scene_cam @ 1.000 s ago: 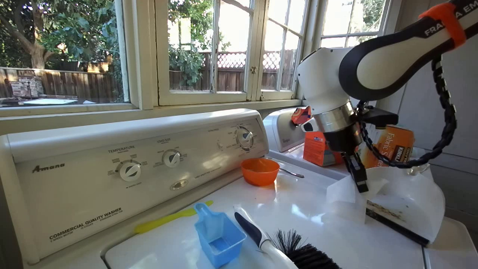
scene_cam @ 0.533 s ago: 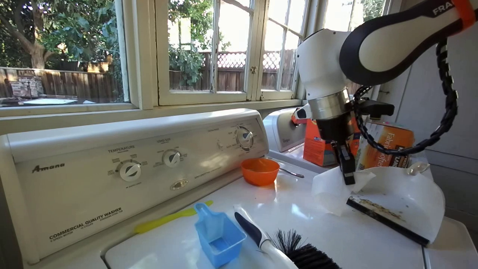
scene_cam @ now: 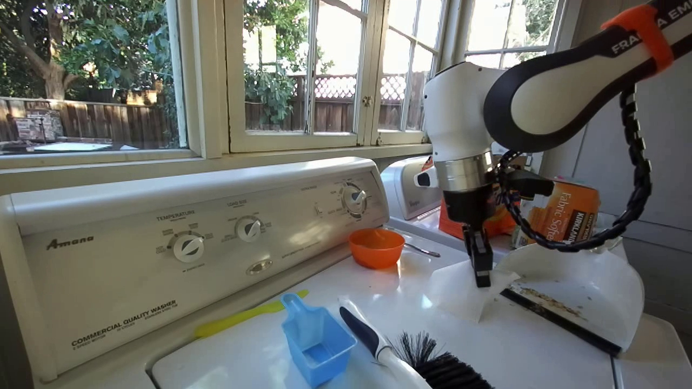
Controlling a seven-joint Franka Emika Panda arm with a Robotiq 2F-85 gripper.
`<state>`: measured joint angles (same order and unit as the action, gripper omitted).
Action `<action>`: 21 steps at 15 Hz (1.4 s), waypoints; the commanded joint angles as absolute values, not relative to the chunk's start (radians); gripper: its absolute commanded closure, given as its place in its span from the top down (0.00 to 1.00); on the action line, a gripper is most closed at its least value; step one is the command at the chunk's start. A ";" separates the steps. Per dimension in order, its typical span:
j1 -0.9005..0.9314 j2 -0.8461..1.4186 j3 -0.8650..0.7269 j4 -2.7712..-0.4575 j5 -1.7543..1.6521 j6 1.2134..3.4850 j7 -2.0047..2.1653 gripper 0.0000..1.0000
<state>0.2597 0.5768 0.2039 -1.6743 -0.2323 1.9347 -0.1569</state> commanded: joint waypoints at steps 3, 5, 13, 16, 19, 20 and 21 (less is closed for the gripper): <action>0.274 0.621 0.201 -1.670 -0.207 1.951 -0.155 0.03; 0.277 0.625 0.198 -1.673 -0.214 1.941 -0.156 0.03; 0.280 0.609 0.183 -1.691 -0.229 1.881 -0.144 0.03; 0.277 0.598 0.181 -1.699 -0.227 1.839 -0.146 0.03; 0.277 0.592 0.177 -1.700 -0.235 1.786 -0.150 0.03; 0.276 0.590 0.176 -1.700 -0.237 1.770 -0.150 0.03; 0.277 0.588 0.175 -1.698 -0.241 1.748 -0.151 0.03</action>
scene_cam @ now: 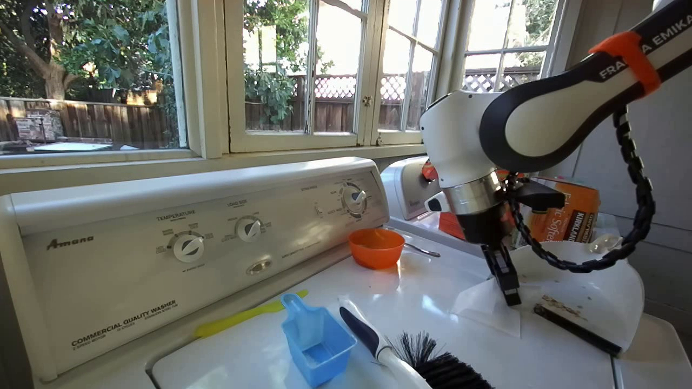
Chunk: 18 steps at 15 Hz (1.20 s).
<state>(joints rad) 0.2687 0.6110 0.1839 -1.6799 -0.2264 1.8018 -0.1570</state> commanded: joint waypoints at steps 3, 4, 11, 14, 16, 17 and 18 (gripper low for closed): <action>0.273 0.575 0.170 -1.700 -0.250 1.692 -0.153 0.03; 0.273 0.572 0.169 -1.699 -0.253 1.675 -0.153 0.03; 0.259 0.530 0.167 -1.695 -0.244 1.659 -0.138 0.03; 0.258 0.515 0.167 -1.687 -0.239 1.714 -0.122 0.03; 0.262 0.521 0.166 -1.688 -0.239 1.767 -0.100 0.03; 0.263 0.530 0.169 -1.687 -0.232 1.793 -0.094 0.03; 0.263 0.536 0.171 -1.689 -0.225 1.821 -0.088 0.03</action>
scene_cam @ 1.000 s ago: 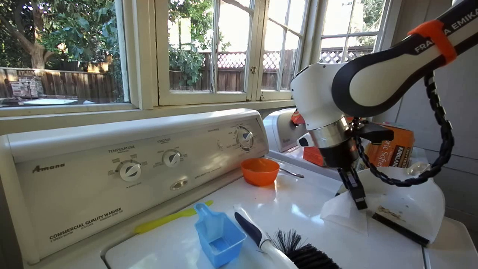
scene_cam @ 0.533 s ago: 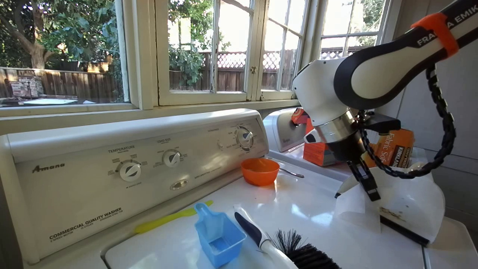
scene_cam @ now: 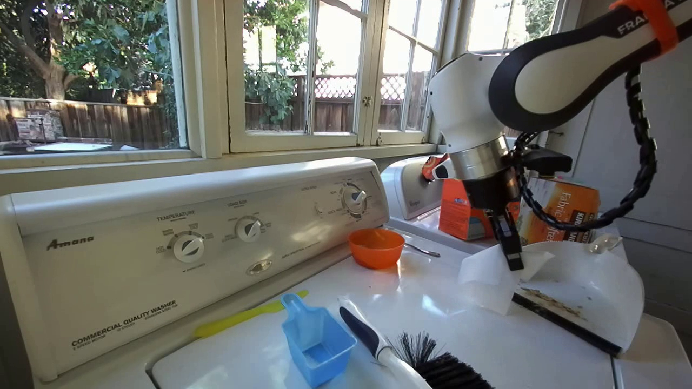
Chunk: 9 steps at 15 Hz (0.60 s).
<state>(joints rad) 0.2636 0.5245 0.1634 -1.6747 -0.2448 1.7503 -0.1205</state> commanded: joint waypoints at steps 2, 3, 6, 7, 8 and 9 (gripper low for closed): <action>0.269 0.554 0.172 -1.690 -0.221 1.866 -0.075 0.03; 0.271 0.562 0.173 -1.692 -0.217 1.882 -0.072 0.03; 0.276 0.583 0.176 -1.697 -0.217 1.904 -0.069 0.03; 0.277 0.588 0.177 -1.699 -0.219 1.907 -0.069 0.03; 0.278 0.593 0.177 -1.700 -0.219 1.908 -0.070 0.03; 0.279 0.598 0.178 -1.698 -0.219 1.904 -0.071 0.03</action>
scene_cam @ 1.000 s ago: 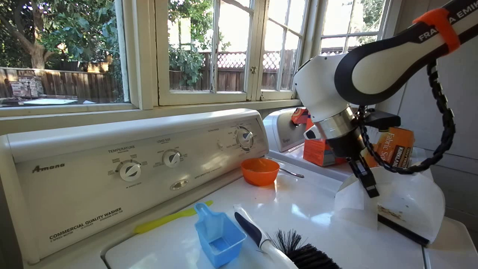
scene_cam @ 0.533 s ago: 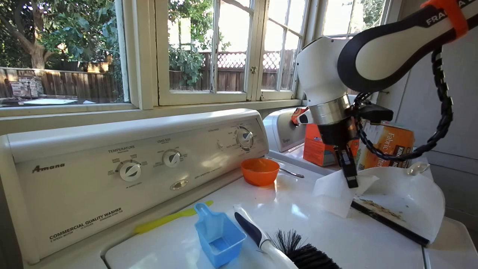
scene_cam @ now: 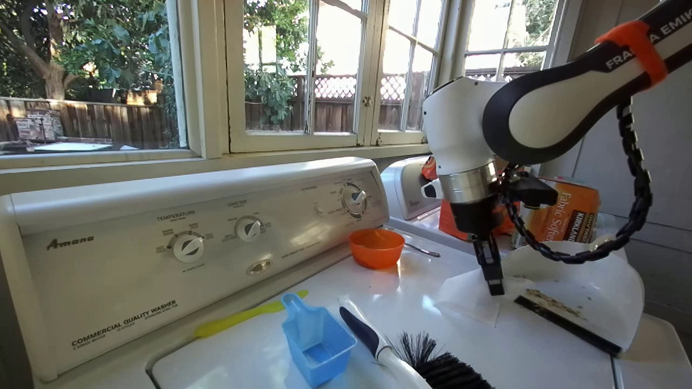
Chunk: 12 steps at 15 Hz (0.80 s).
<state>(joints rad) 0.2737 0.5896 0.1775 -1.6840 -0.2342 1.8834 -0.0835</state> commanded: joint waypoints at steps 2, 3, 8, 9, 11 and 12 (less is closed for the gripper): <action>0.284 0.606 0.173 -1.700 -0.230 1.895 -0.069 0.03; 0.285 0.609 0.171 -1.701 -0.232 1.892 -0.068 0.03; 0.288 0.607 0.163 -1.703 -0.245 1.862 -0.062 0.03; 0.288 0.605 0.162 -1.703 -0.245 1.856 -0.063 0.03; 0.287 0.602 0.159 -1.704 -0.249 1.839 -0.063 0.03; 0.287 0.601 0.157 -1.704 -0.251 1.829 -0.063 0.03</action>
<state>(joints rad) 0.2762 0.6088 0.1691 -1.6885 -0.2389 1.8589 -0.0810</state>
